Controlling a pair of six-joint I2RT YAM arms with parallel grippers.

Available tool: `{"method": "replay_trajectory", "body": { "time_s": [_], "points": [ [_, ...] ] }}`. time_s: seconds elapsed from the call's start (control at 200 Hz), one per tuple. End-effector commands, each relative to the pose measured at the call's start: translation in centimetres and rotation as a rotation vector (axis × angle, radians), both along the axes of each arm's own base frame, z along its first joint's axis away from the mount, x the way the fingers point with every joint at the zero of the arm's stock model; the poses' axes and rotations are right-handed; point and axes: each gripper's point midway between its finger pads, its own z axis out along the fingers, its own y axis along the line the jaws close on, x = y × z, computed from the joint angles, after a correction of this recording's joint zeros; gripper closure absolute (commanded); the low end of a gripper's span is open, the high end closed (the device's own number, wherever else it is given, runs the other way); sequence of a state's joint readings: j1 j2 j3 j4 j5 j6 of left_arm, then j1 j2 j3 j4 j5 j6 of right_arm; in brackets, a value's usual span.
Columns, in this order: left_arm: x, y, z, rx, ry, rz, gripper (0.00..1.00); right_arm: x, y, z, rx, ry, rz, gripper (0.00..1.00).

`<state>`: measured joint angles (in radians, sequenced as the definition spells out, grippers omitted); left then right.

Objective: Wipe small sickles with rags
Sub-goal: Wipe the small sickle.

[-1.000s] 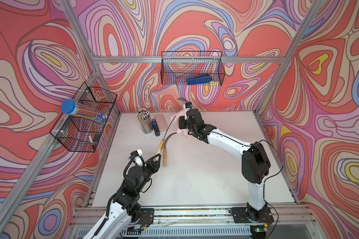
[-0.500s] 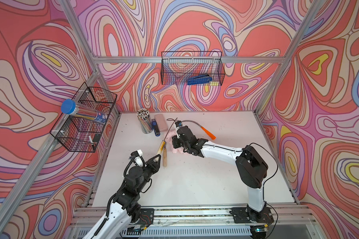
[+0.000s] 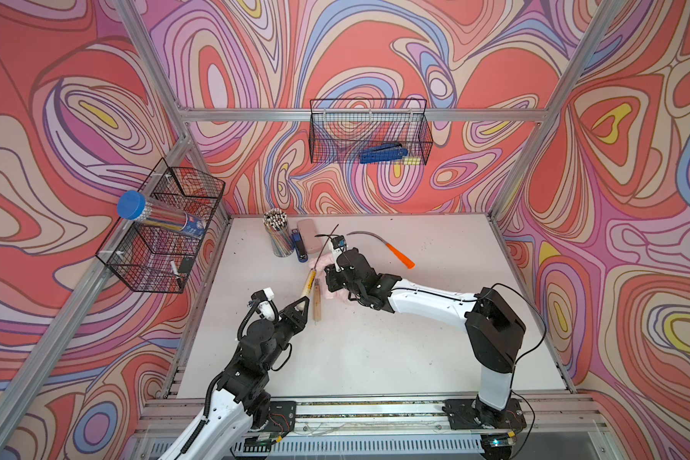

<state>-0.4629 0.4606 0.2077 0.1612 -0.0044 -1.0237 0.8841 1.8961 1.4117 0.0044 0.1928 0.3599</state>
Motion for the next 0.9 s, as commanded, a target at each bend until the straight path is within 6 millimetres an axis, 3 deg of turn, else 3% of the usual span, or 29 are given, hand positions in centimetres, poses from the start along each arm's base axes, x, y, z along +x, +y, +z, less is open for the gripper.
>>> {"method": "replay_trajectory", "body": {
  "time_s": [0.0,0.235,0.431,0.681,0.896],
  "points": [
    [0.1,0.0,1.2,-0.006,-0.031,0.003,1.0,3.6,-2.0,2.0,0.027,-0.042,-0.089,1.0],
    [0.1,0.0,1.3,-0.008,-0.032,0.001,1.0,8.4,-5.6,3.9,0.055,-0.059,-0.18,1.0],
    [0.2,-0.1,1.2,-0.006,-0.031,-0.003,1.0,9.9,-6.5,5.4,0.056,-0.084,-0.205,1.0],
    [0.2,0.1,1.4,-0.004,-0.036,0.009,1.0,8.2,-5.0,3.4,0.083,-0.029,-0.12,1.0],
    [0.1,0.1,1.4,-0.006,-0.037,0.006,1.0,3.2,-2.0,1.5,0.055,-0.023,-0.036,1.0]
  ]
}}
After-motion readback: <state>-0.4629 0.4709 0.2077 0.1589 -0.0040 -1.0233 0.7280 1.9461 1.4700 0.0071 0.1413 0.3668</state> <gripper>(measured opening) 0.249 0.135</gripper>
